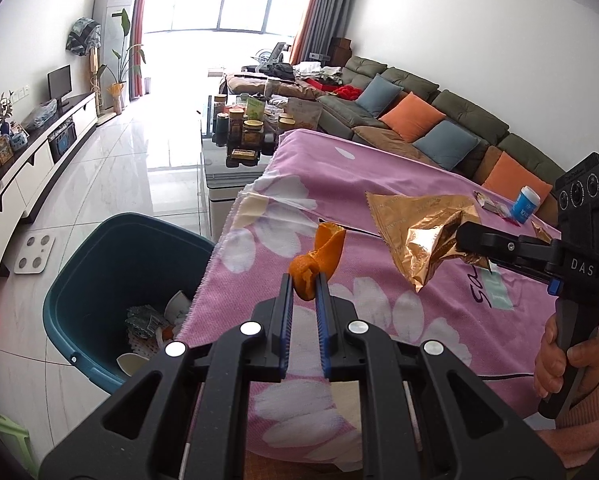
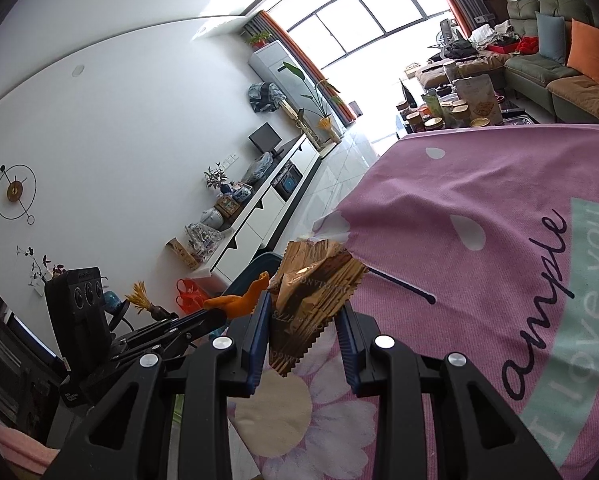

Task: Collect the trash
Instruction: 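Carry the orange peel and gold foil wrapper over the teal bin with both tools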

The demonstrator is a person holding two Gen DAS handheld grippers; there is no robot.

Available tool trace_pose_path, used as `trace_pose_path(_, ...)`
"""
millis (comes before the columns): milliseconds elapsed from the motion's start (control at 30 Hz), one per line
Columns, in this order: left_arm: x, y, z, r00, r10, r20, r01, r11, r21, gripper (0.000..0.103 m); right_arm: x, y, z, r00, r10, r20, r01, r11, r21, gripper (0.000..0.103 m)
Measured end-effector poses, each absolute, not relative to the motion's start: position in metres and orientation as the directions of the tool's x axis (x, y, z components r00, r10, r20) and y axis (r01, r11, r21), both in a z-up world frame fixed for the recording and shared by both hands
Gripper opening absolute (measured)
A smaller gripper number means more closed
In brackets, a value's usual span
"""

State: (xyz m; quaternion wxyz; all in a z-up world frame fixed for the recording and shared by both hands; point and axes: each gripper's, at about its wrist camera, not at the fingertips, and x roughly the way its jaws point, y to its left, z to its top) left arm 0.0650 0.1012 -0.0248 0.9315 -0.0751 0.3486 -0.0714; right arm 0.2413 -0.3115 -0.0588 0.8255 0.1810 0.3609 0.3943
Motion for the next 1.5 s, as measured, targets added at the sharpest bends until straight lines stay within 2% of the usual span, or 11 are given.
trace_pose_path(1500, 0.05, 0.144, -0.024, 0.768, -0.103, -0.632, -0.027, 0.981, -0.192, 0.012, 0.247, -0.248, -0.051, 0.341, 0.817, -0.465, -0.602, 0.569, 0.56, 0.03)
